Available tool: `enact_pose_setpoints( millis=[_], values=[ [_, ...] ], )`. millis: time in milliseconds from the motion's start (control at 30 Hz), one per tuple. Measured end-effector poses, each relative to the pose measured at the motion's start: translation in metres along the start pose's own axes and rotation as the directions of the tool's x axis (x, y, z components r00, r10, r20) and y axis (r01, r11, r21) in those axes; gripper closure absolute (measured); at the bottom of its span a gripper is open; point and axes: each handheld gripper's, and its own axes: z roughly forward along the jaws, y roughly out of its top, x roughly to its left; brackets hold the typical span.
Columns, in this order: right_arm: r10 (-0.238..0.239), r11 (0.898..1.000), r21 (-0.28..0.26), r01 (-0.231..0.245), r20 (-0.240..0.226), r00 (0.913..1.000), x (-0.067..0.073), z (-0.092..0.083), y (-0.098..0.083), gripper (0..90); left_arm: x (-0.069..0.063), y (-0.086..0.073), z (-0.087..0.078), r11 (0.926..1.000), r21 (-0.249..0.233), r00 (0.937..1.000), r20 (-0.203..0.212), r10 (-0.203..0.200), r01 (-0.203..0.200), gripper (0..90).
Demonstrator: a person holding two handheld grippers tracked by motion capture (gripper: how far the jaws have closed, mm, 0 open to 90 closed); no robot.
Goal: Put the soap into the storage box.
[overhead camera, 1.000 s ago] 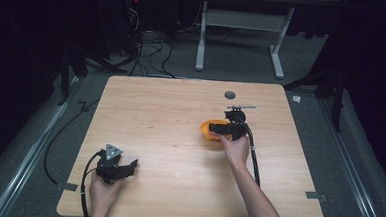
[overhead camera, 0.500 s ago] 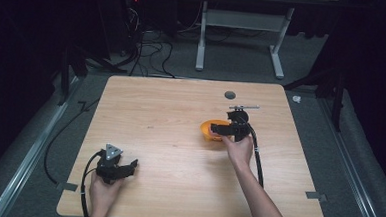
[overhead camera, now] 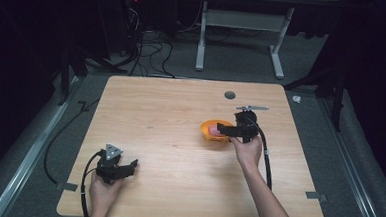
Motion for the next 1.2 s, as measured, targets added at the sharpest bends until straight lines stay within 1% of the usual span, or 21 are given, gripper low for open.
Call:
enact_pose_setpoints(
  millis=[100, 200, 400, 600, 800, 1033, 1200],
  values=[
    [-0.005, 1.0, -0.017, 0.005, 0.007, 1.0, -0.003, -0.006, -0.001, 18.7, 0.0, 0.0, 0.0, 1.0, 0.0, 1.0, 0.0, 0.0, 0.0, 26.2],
    [0.005, 0.999, -0.042, -0.005, 0.006, 1.0, -0.007, -0.013, -0.004, 20.3, 0.0, 0.0, 0.0, 1.0, 0.0, 1.0, 0.0, -0.001, 0.001, 26.2],
    [0.007, 0.999, -0.051, -0.006, 0.004, 1.0, -0.015, -0.018, -0.011, 20.5, 0.0, 0.0, 0.0, 1.0, 0.0, 1.0, 0.0, 0.0, 0.0, 26.2],
    [0.014, 0.998, -0.063, -0.014, -0.005, 0.9999, -0.019, -0.026, -0.016, 20.7, 0.0, 0.0, 0.0, 1.0, 0.0, 1.0, 0.0, 0.0, 0.0, 26.2],
    [0.009, 0.996, -0.086, -0.008, 0.0, 1.0, -0.026, -0.035, -0.02, 21.2, 0.0, 0.0, 0.0, 1.0, 0.0, 1.0, 0.0, 0.0, 0.0, 26.2],
    [0.017, 0.994, -0.106, -0.016, 0.002, 0.9999, -0.033, -0.046, -0.026, 22.0, 0.0, 0.0, 0.0, 1.0, 0.0, 1.0, 0.0, 0.001, -0.001, 26.2],
    [0.012, 0.994, -0.11, -0.011, 0.006, 0.9999, -0.035, -0.05, -0.028, 22.2, 0.0, 0.0, 0.0, 1.0, 0.0, 1.0, 0.0, 0.0, 0.0, 26.2]
  ],
)
